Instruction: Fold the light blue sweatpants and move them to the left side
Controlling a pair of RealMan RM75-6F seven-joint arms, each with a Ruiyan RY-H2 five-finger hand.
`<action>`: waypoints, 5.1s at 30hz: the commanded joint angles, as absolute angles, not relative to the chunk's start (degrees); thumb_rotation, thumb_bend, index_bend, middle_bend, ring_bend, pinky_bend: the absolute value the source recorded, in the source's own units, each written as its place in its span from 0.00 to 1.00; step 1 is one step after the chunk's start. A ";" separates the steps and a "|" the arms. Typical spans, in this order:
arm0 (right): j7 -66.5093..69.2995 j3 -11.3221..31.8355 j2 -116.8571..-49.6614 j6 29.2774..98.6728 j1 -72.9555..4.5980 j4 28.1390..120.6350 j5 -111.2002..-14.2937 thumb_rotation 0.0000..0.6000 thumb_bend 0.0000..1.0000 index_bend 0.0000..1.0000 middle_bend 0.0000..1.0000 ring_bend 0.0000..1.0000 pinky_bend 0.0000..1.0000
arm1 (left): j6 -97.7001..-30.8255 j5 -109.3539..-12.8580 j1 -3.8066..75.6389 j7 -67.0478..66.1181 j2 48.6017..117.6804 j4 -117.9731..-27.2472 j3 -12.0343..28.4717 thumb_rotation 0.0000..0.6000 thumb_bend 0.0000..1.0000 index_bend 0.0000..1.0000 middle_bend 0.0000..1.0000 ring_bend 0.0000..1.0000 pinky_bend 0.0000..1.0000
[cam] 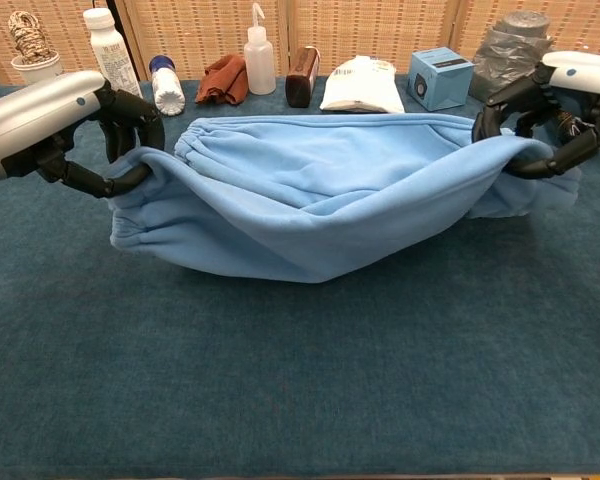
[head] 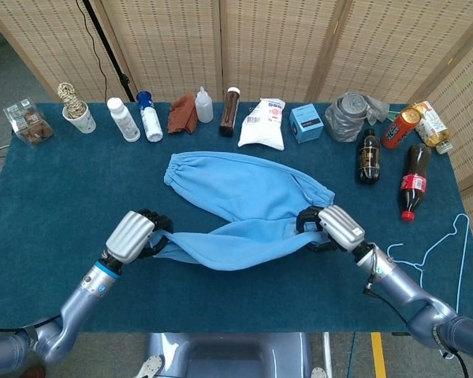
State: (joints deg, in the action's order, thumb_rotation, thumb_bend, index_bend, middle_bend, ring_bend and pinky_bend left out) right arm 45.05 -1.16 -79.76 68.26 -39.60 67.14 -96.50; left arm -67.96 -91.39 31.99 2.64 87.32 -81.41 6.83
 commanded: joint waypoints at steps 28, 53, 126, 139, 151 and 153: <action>54.64 7.27 -86.56 47.96 -50.74 45.48 -85.15 1.00 0.78 0.66 0.49 0.40 0.63 | -48.77 -67.01 48.68 -9.59 92.08 -65.34 19.46 1.00 0.48 0.69 0.61 0.57 0.53; 65.83 5.23 -96.08 41.23 -54.19 25.82 -85.90 1.00 0.79 0.66 0.49 0.40 0.63 | -40.96 -60.43 60.15 -12.03 104.42 -40.96 21.11 1.00 0.46 0.68 0.61 0.56 0.45; 30.06 -7.83 -97.62 76.43 -40.72 17.39 -101.37 1.00 0.00 0.06 0.00 0.00 0.03 | -80.79 -55.92 18.30 -17.51 59.93 -113.47 5.54 1.00 0.00 0.00 0.00 0.00 0.00; 23.41 -9.34 -102.54 69.81 -44.24 11.53 -102.45 1.00 0.00 0.10 0.00 0.00 0.03 | -78.10 -54.63 17.79 -14.36 59.47 -110.91 7.47 1.00 0.00 0.00 0.00 0.00 0.00; 22.00 -8.97 -104.41 67.80 -44.63 9.14 -101.34 1.00 0.09 0.18 0.02 0.00 0.09 | -76.94 -53.65 17.88 -14.79 60.23 -109.82 8.29 1.00 0.00 0.00 0.00 0.00 0.00; 21.33 -9.27 -104.71 67.34 -44.89 8.57 -101.54 1.00 0.16 0.19 0.04 0.00 0.11 | -76.48 -53.10 18.01 -14.88 60.38 -109.57 8.48 1.00 0.00 0.00 0.00 0.00 0.00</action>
State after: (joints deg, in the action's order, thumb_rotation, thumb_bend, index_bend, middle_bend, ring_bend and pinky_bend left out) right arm 21.87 -9.13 -104.43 67.69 -44.70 8.99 -101.42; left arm -76.65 -53.27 17.94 -14.82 60.30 -109.68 8.38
